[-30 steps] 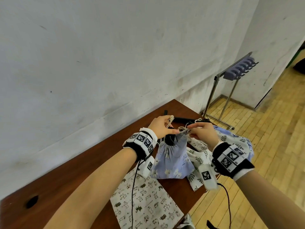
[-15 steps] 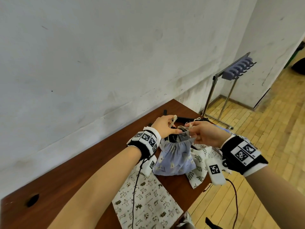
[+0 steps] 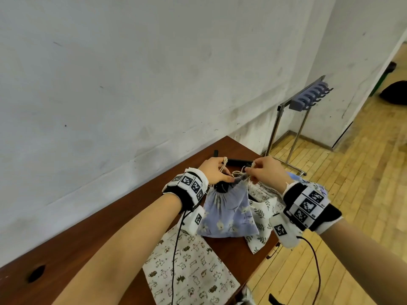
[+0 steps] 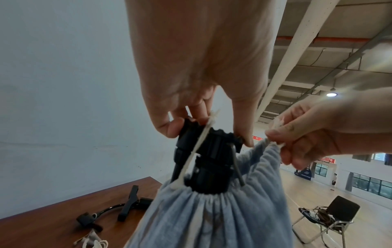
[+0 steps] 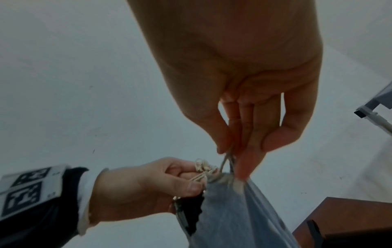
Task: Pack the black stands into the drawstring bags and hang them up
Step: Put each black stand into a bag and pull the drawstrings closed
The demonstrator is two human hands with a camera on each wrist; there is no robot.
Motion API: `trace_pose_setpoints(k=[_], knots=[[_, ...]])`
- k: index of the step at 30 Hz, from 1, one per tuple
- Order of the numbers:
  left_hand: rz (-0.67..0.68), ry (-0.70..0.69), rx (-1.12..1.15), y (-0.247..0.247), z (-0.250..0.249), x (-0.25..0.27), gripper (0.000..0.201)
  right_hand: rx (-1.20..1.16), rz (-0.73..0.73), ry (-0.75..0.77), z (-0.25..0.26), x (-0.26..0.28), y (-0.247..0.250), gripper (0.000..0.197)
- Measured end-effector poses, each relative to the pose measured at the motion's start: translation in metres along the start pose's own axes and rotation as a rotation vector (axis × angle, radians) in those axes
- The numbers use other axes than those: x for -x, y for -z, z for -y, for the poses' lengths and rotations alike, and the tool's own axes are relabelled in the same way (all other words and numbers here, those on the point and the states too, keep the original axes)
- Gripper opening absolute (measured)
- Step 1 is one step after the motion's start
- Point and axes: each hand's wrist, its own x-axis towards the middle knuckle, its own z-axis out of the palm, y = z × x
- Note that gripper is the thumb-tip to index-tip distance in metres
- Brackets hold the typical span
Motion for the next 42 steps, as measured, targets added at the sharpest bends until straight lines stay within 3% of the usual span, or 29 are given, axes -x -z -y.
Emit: trace_pose_setpoints(k=[3,8,11,16,19,23,28,32,34,37,39,42], knots=[[0.002,0.000,0.037,-0.004,-0.006,0.000,0.045,0.000,-0.032,-0.001,0.005,-0.003,-0.003,0.029],[-0.040,0.008,0.050,-0.011,-0.009,-0.005,0.039,-0.538,0.123,-0.040,0.011,0.004,-0.002,0.018],[-0.061,-0.004,0.069,-0.010,-0.009,-0.006,0.037,-0.695,0.260,-0.033,0.014,0.006,-0.004,0.016],[-0.026,-0.039,0.251,-0.006,-0.018,-0.003,0.022,-0.938,0.279,-0.170,0.008,-0.003,-0.007,0.015],[-0.006,-0.053,0.238,-0.003,-0.018,-0.001,0.028,-1.030,0.353,-0.270,0.002,-0.008,-0.008,0.020],[0.003,-0.064,0.019,-0.004,-0.013,-0.003,0.034,-0.958,0.389,-0.298,0.005,-0.009,-0.008,0.024],[-0.075,-0.085,-0.235,-0.005,-0.021,-0.003,0.032,-0.794,0.383,-0.189,0.021,-0.003,-0.005,0.015],[-0.048,-0.087,-0.422,-0.010,-0.022,-0.006,0.020,-0.335,0.351,-0.153,0.020,-0.005,-0.001,0.042],[-0.037,-0.094,-0.445,-0.014,-0.024,-0.006,0.016,-0.107,0.366,-0.109,0.022,-0.007,0.002,0.040],[-0.010,-0.102,-0.470,-0.021,-0.027,-0.009,0.016,0.123,0.365,-0.061,0.024,-0.010,0.004,0.010],[0.010,-0.081,-0.438,-0.023,-0.029,-0.009,0.022,0.212,0.316,-0.061,0.025,-0.011,0.008,0.025],[0.039,-0.084,-0.303,-0.021,-0.031,-0.007,0.028,0.197,0.346,-0.082,0.028,-0.010,0.009,0.033]])
